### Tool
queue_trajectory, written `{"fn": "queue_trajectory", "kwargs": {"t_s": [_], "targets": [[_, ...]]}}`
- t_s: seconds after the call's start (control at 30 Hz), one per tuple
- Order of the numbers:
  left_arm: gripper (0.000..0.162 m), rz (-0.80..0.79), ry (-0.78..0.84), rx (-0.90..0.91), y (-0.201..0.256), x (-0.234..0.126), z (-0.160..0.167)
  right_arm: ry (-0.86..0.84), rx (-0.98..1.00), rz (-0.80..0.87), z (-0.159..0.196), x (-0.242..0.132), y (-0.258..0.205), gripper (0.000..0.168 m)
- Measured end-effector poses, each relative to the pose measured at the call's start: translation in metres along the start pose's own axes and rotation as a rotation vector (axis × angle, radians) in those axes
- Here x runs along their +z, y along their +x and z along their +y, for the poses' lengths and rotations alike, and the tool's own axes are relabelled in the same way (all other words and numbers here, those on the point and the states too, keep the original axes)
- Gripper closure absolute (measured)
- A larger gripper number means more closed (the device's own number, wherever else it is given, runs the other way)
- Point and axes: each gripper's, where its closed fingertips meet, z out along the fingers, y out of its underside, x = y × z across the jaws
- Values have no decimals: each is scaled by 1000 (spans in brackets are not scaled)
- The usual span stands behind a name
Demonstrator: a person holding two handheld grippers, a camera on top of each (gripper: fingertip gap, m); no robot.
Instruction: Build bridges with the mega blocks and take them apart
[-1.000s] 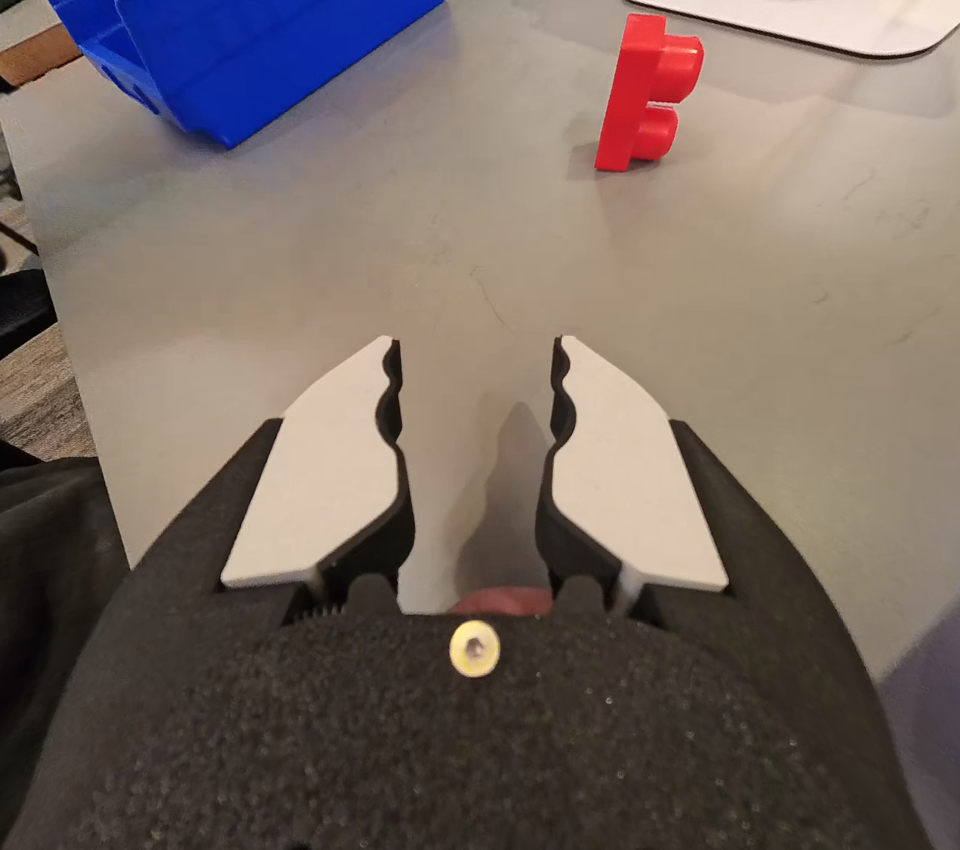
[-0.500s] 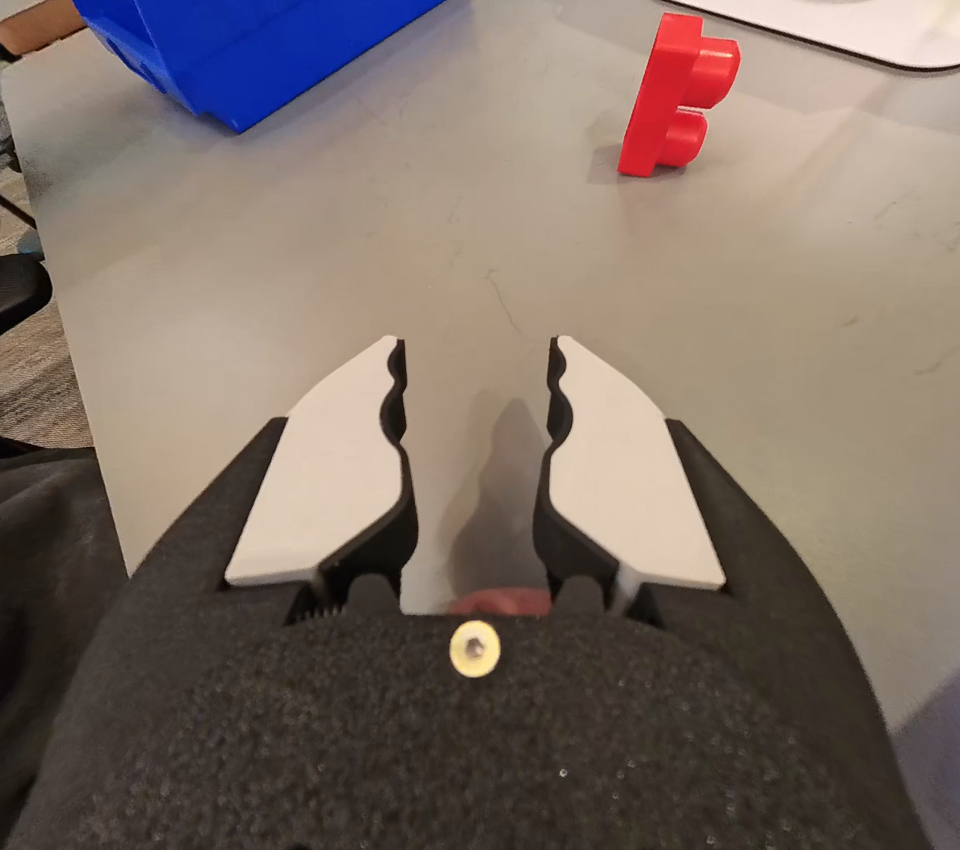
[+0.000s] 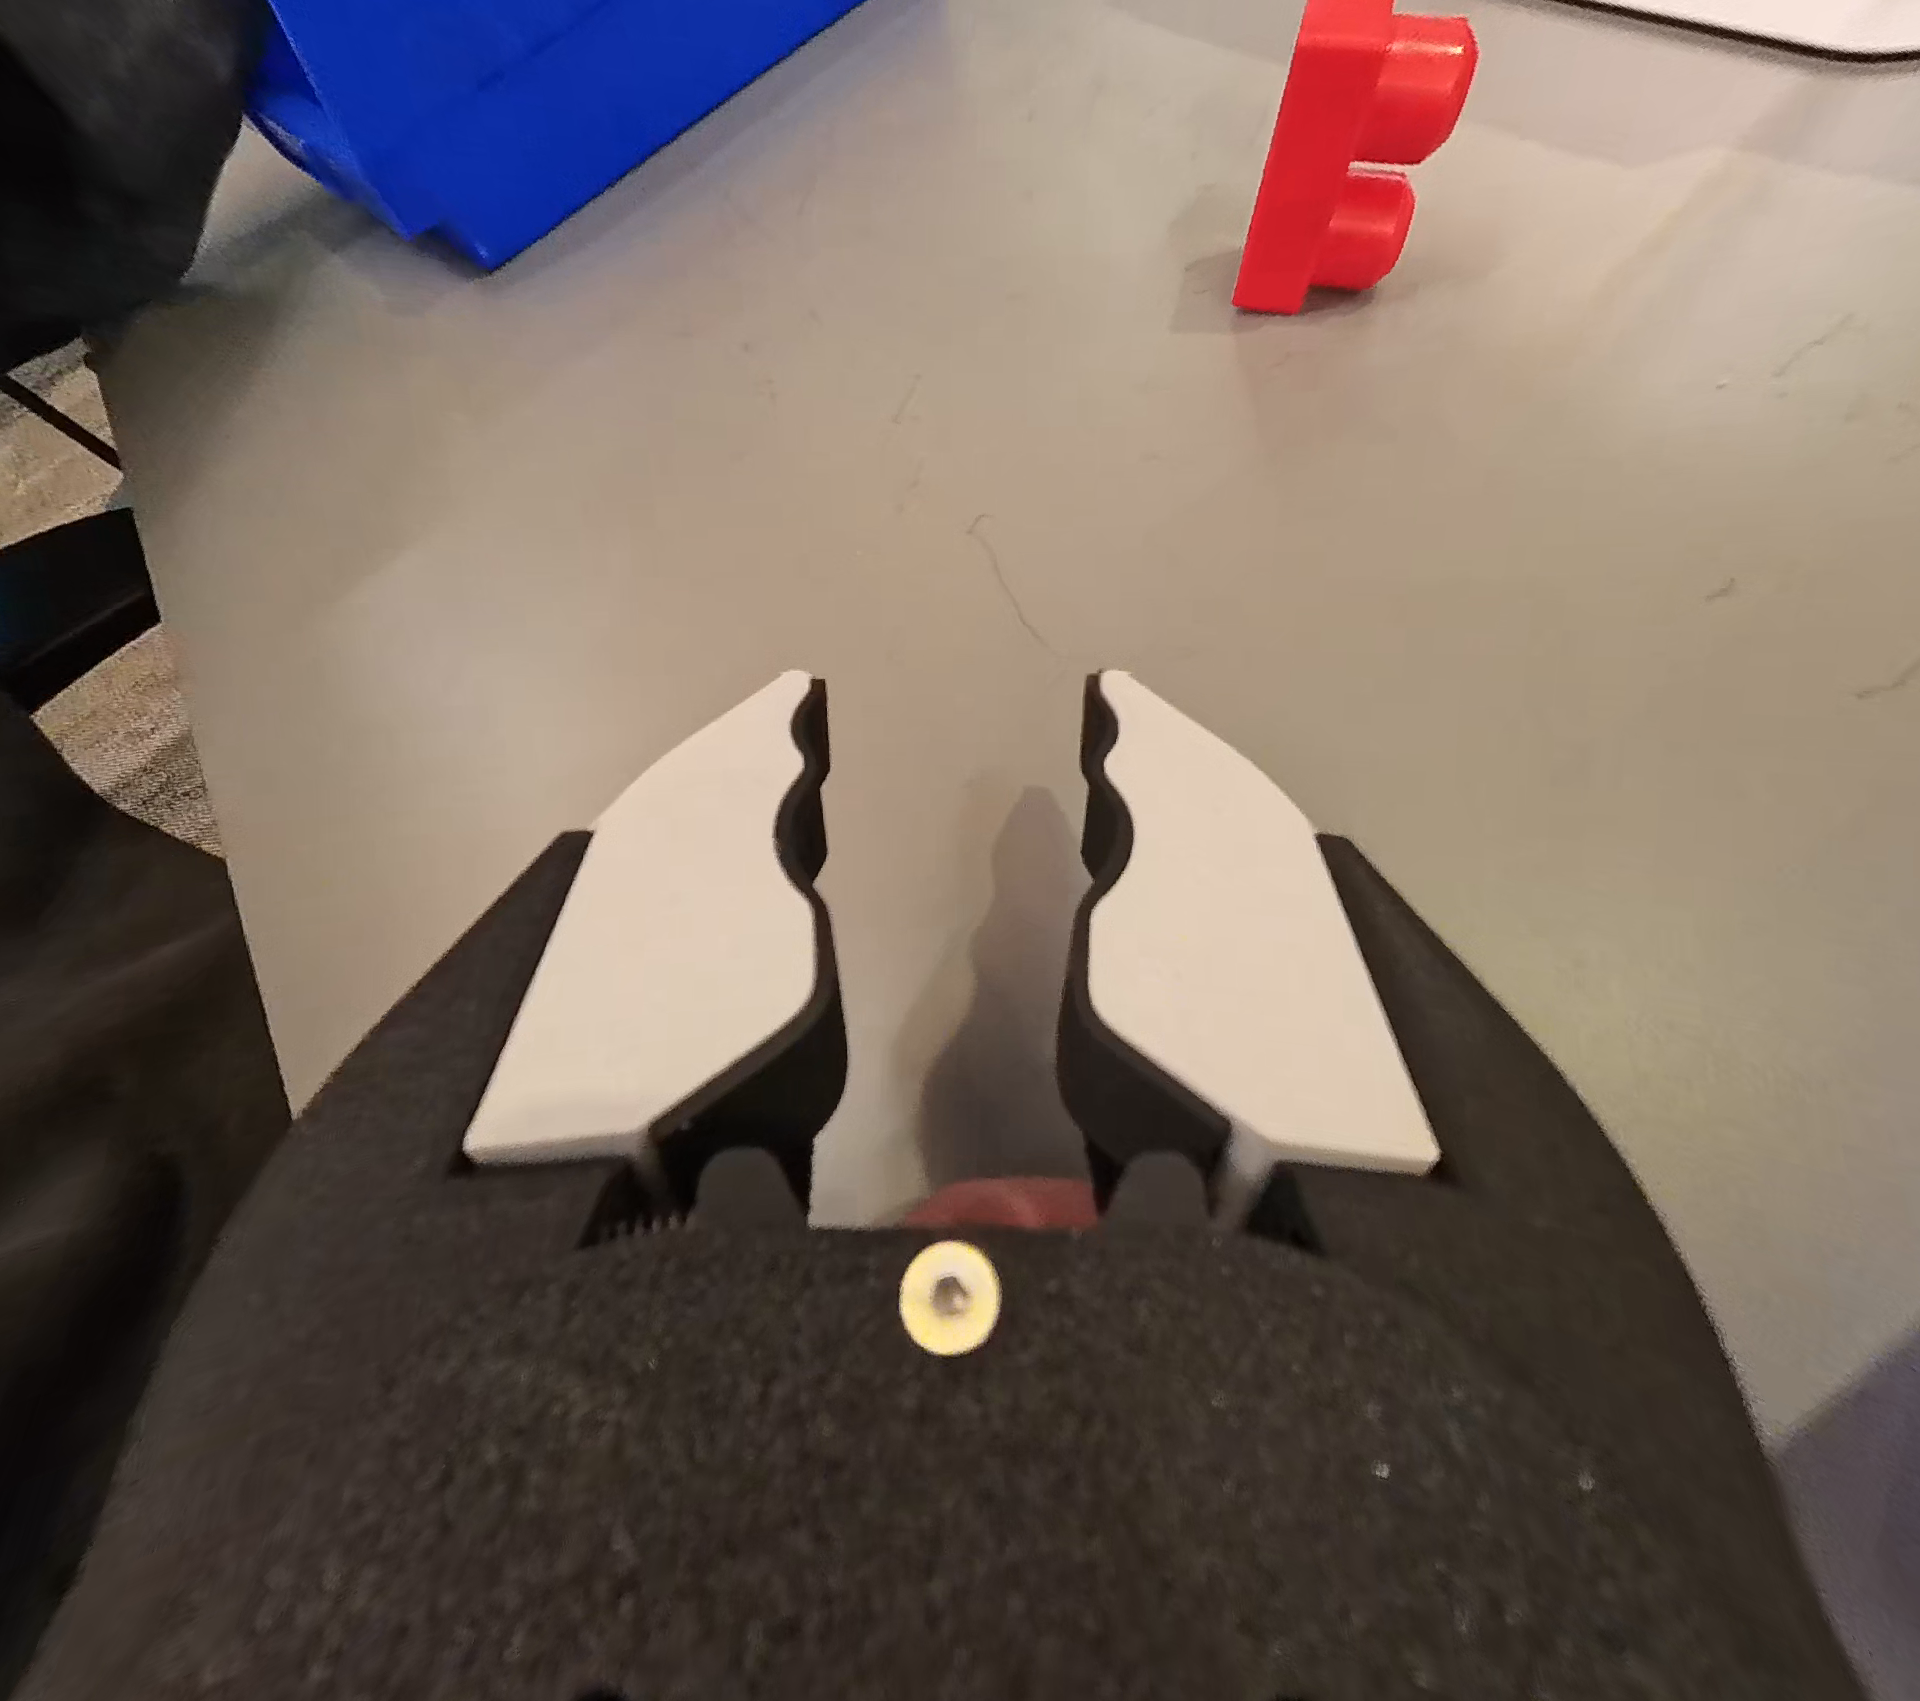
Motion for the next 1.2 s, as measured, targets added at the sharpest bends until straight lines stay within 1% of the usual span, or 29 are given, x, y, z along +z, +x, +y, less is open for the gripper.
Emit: {"fn": "queue_trajectory", "kwargs": {"t_s": [0.07,0.17,0.23,0.3,0.4,0.5,0.6,0.67,0.73,0.83,0.93,1.03,1.2], "targets": [[97,17,2,-4,5,-2,0,-5,3,1,1,0,0,122],[97,-11,13,27,13,-11,3,-16,-6,-1,2,1,-1,122],[98,-34,55,42,22,-27,1,-20,-18,2,2,2,-2,122],[97,-54,123,62,37,-53,-5,-23,-32,5,2,2,-3,122],[97,-84,269,136,71,-104,-30,-24,-46,11,2,2,-4,123],[97,-132,371,273,113,-150,-63,-14,-51,15,1,1,-4,123],[97,-149,389,425,159,-172,-97,-2,-46,12,-2,0,-6,123],[97,-119,391,516,190,-171,-120,3,-50,12,-3,-1,-7,123],[97,-113,378,608,213,-159,-143,4,-65,24,-4,-1,-7,123],[97,-145,316,720,228,-129,-172,2,-65,36,-3,-1,-6,123],[97,-101,295,781,242,-105,-196,-3,-52,38,1,-1,-5,124],[97,-56,281,820,254,-91,-211,-2,-49,43,2,-3,-4,124],[97,-2,273,882,273,-79,-220,-2,-43,47,3,-5,-1,124]]}}
